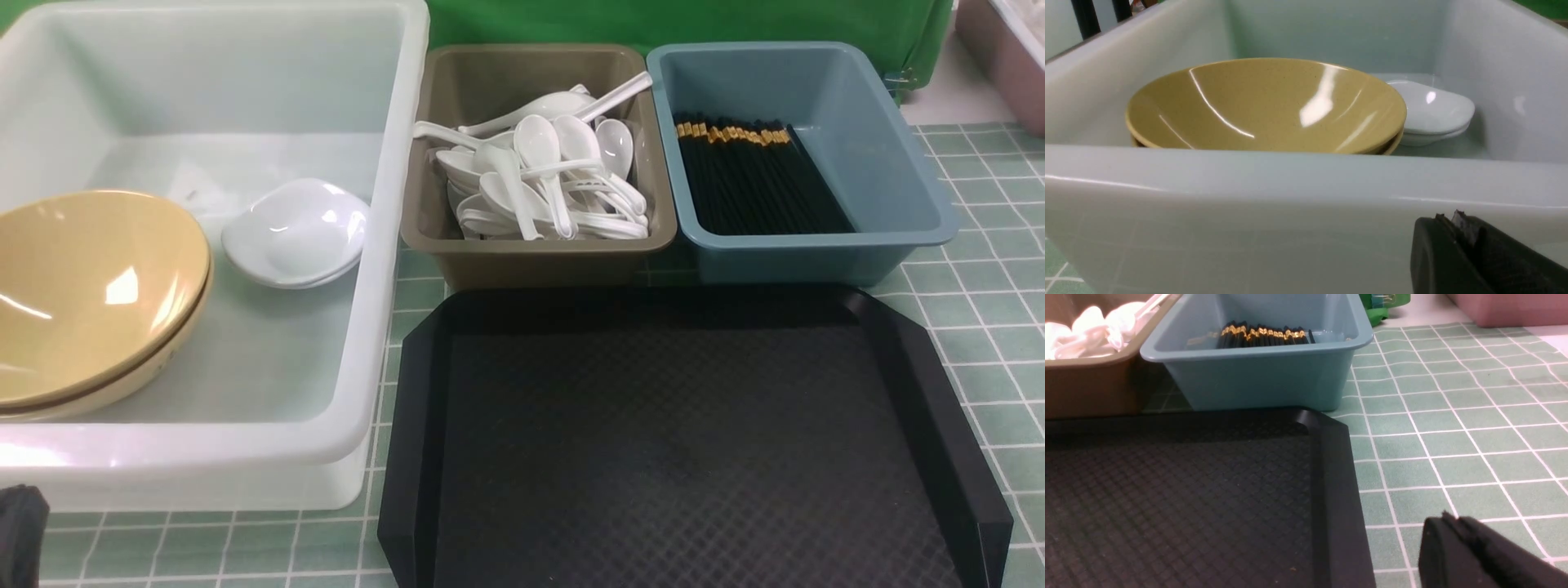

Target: On blue table put chopsticks spoon bowls plates into blue grey white boxes.

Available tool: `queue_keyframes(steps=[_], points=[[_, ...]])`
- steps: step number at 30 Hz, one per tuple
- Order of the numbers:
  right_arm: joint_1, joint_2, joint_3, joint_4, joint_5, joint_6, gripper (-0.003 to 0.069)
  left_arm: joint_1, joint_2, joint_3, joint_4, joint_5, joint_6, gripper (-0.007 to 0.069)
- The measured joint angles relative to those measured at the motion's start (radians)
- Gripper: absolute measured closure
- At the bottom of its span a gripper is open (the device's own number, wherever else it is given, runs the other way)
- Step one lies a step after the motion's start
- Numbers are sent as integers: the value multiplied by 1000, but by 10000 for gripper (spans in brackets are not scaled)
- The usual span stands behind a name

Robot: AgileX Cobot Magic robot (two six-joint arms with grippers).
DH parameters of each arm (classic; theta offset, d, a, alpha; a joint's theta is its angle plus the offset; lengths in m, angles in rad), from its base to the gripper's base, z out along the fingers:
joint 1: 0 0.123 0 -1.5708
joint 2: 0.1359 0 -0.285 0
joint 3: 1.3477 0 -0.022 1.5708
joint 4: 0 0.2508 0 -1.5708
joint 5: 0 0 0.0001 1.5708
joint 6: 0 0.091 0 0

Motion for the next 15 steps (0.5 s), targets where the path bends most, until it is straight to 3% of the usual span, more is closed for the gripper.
queue_keyframes(steps=[15], points=[[0, 0, 0, 0, 1, 0, 590, 0, -1, 0, 1, 70, -5, 623]])
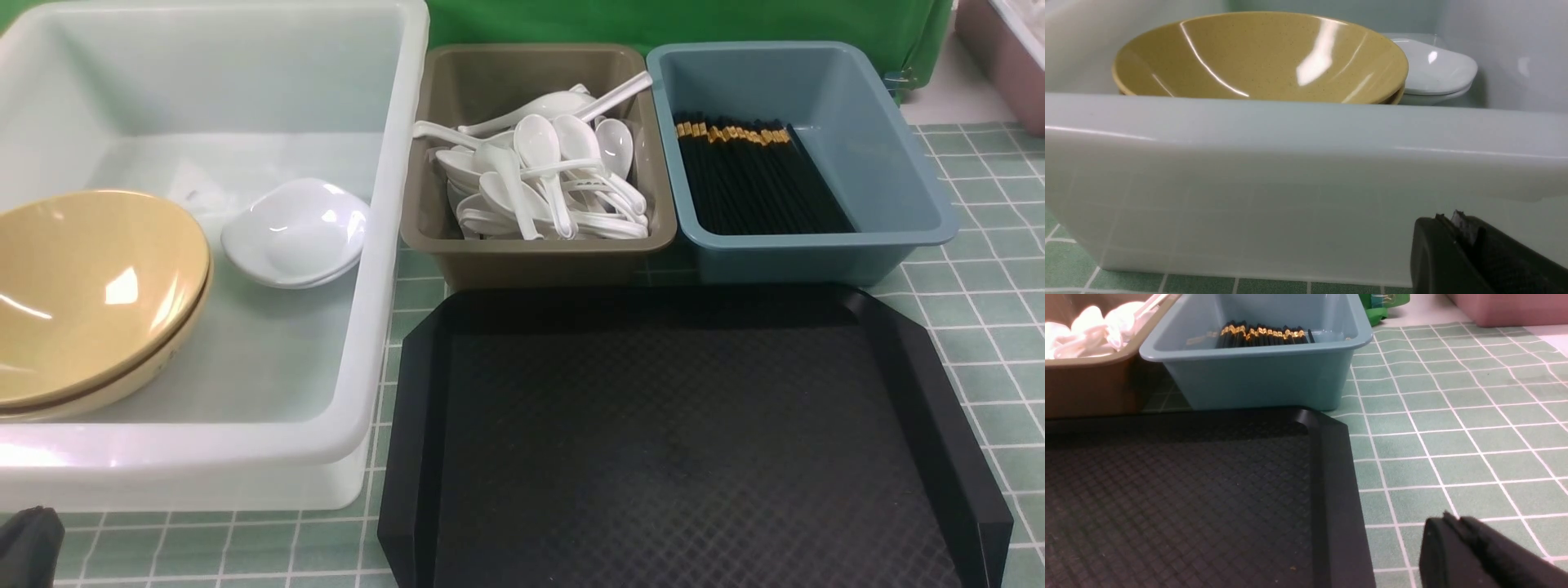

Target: On blue table put chopsticks spoon bowls plates into blue grey white boxes.

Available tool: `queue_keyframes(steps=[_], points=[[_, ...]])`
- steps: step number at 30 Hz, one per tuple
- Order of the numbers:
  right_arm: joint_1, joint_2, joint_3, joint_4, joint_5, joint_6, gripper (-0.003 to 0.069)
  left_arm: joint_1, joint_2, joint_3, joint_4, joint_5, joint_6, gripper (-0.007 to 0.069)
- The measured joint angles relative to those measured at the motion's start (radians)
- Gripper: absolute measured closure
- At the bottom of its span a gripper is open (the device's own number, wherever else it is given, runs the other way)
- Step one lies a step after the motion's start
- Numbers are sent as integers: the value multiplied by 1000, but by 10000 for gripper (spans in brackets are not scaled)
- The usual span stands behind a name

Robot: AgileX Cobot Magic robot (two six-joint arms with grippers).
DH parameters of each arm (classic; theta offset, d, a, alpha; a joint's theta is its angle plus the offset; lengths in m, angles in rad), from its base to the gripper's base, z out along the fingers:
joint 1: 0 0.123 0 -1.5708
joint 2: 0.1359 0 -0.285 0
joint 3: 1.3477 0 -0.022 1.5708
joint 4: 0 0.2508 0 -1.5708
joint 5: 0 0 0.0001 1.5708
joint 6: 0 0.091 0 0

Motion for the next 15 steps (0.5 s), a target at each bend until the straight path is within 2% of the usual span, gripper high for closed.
queue_keyframes(steps=[15], points=[[0, 0, 0, 0, 0, -1, 580, 0, 0, 0, 0, 0, 0, 623]])
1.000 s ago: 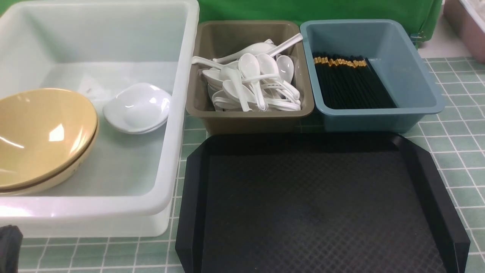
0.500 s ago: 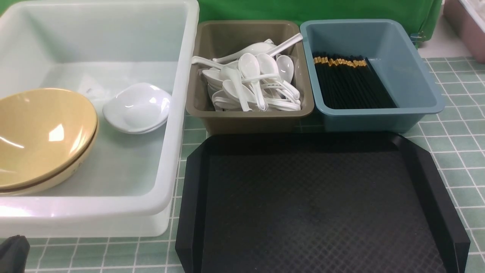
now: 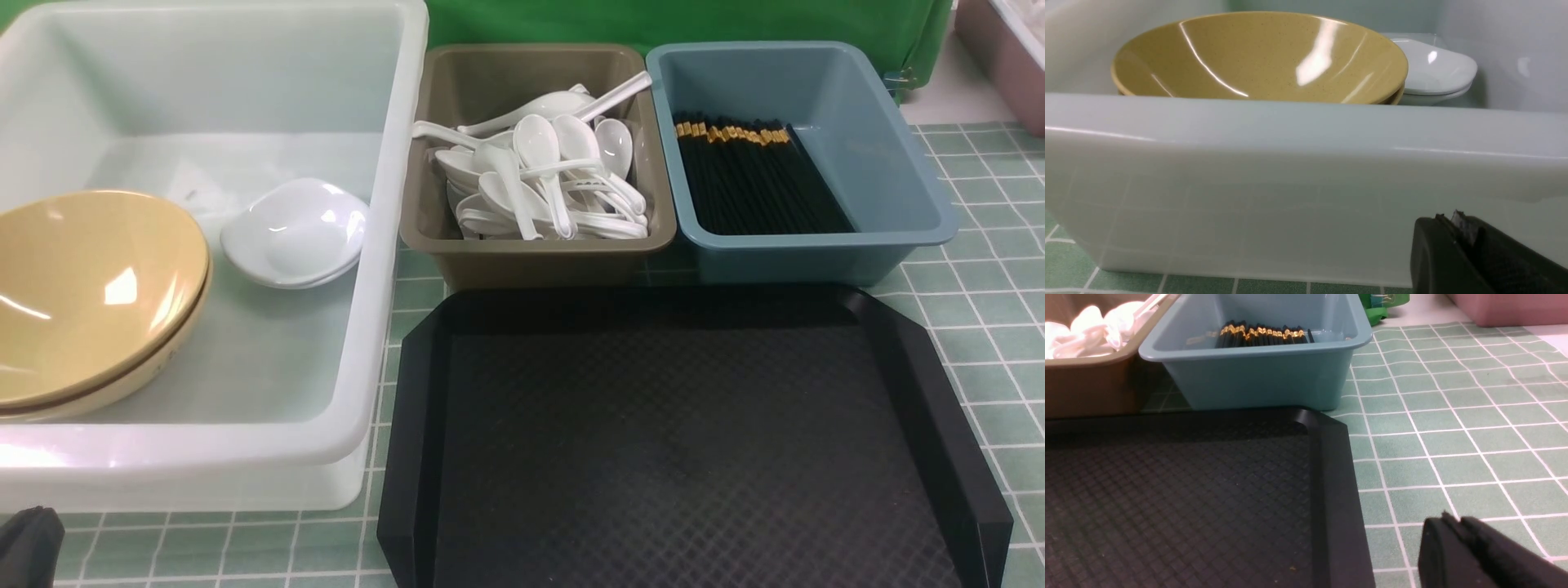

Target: On blue table put chopsticks spoon bowls plates into blue grey white boxes.

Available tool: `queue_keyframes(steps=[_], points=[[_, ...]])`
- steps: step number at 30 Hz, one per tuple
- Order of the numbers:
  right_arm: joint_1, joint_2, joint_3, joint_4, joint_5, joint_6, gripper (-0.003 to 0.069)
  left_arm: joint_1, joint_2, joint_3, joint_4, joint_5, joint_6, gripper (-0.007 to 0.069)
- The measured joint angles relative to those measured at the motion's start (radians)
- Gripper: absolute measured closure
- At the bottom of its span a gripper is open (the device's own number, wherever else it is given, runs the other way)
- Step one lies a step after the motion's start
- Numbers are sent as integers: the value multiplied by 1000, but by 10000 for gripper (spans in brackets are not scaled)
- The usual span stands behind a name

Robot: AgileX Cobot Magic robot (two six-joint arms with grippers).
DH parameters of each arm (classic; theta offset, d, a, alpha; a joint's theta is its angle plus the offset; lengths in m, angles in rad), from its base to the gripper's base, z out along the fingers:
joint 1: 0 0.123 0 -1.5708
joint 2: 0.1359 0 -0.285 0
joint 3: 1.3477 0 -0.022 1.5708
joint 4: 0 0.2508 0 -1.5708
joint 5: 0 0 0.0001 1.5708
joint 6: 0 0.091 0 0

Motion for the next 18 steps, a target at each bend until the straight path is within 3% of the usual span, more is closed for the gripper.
queue_keyframes(steps=[18], points=[[0, 0, 0, 0, 0, 0, 572, 0, 0, 0, 0, 0, 0, 623]])
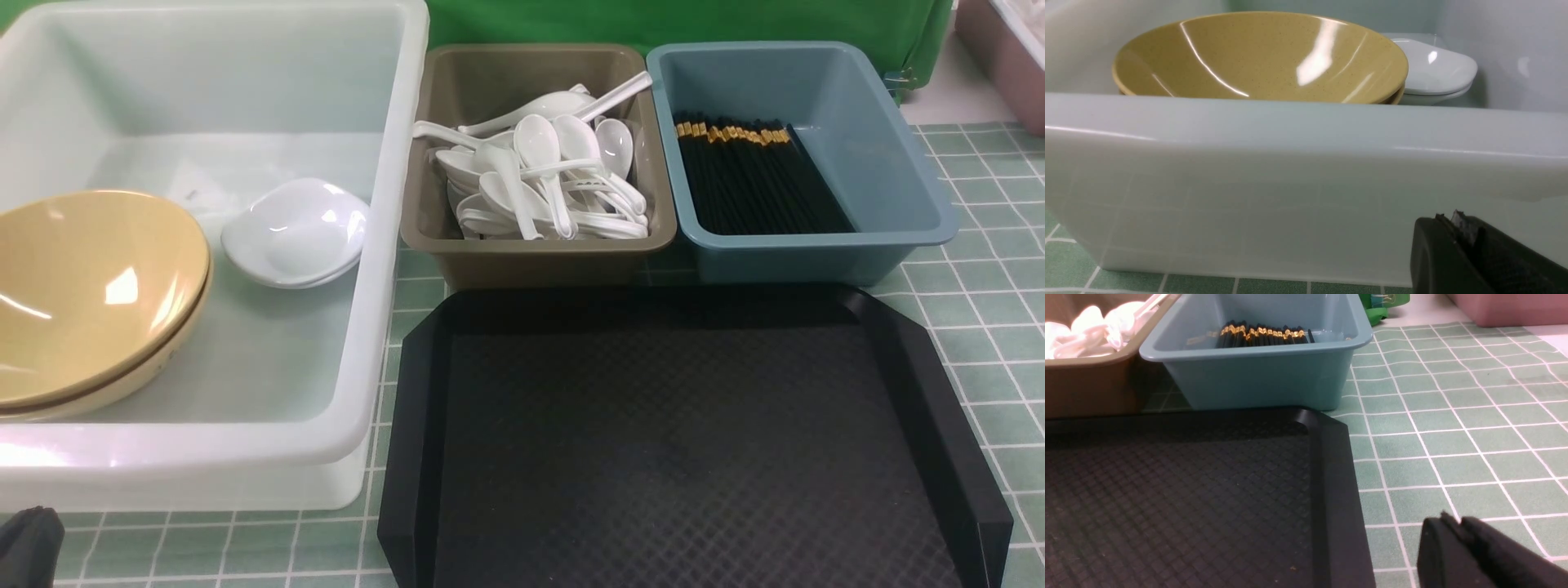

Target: On blue table put chopsticks spoon bowls plates into blue grey white boxes.

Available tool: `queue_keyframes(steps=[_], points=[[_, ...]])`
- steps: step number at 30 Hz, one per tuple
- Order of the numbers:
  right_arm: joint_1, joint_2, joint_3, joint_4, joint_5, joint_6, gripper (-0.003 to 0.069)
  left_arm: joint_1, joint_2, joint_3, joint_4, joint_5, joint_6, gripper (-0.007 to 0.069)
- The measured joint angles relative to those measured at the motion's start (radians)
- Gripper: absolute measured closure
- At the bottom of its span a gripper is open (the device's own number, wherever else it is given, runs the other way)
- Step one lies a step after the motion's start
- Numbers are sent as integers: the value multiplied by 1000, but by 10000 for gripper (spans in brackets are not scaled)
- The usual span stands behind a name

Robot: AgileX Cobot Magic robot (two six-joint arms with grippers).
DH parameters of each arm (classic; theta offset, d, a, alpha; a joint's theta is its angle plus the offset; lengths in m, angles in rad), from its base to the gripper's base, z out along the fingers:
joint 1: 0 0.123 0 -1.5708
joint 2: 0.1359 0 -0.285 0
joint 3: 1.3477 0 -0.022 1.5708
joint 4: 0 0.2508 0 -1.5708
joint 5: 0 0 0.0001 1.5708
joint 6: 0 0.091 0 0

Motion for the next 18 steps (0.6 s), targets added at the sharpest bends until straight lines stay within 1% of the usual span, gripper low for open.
queue_keyframes(steps=[18], points=[[0, 0, 0, 0, 1, 0, 560, 0, 0, 0, 0, 0, 2, 623]])
